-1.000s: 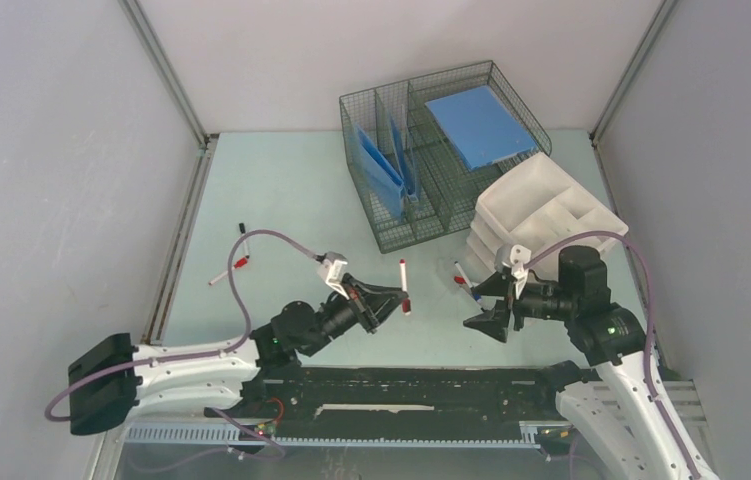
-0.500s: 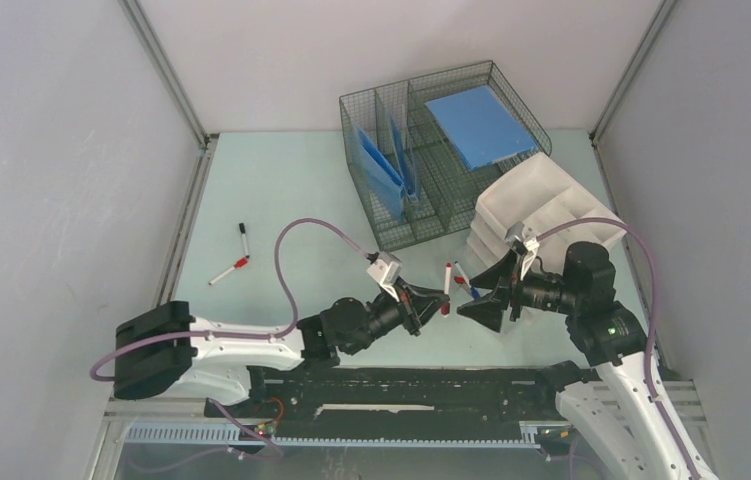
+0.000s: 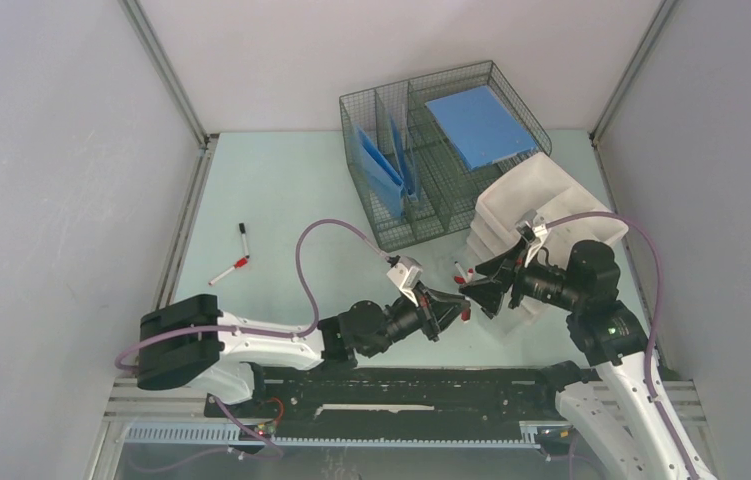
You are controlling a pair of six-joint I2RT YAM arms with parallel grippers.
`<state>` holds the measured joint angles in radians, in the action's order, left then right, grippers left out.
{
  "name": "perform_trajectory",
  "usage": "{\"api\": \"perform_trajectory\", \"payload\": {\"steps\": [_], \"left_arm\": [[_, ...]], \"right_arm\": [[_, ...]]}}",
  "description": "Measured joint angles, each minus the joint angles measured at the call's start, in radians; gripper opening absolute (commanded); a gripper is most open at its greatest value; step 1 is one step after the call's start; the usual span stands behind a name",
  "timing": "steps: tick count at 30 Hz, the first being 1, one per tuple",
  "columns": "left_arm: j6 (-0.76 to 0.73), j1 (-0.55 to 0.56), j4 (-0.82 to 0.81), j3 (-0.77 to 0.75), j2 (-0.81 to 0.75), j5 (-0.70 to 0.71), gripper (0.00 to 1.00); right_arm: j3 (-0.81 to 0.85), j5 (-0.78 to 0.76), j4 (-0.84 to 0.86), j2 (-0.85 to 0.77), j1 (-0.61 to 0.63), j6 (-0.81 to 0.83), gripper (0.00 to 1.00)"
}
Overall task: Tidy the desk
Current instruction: Pick up the stationery from the center of the board, then place the stationery in the drawer.
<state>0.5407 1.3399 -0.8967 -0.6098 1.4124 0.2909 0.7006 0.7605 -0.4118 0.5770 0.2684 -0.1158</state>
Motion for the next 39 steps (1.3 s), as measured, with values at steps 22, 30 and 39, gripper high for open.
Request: {"api": "perform_trajectory", "payload": {"steps": [22, 30, 39], "left_arm": [[-0.011, 0.011, 0.011, -0.017, 0.003, -0.009, 0.72], [-0.065, 0.010, 0.186, 0.036, -0.165, 0.073, 0.98], [-0.061, -0.087, 0.522, 0.120, -0.404, 0.216, 1.00]], "right_arm": [[-0.002, 0.084, 0.024, 0.019, 0.000, 0.011, 0.00], [-0.002, 0.023, -0.008, -0.002, 0.001, 0.176, 0.00], [-0.002, -0.170, -0.100, 0.061, 0.048, 0.455, 0.02]]}}
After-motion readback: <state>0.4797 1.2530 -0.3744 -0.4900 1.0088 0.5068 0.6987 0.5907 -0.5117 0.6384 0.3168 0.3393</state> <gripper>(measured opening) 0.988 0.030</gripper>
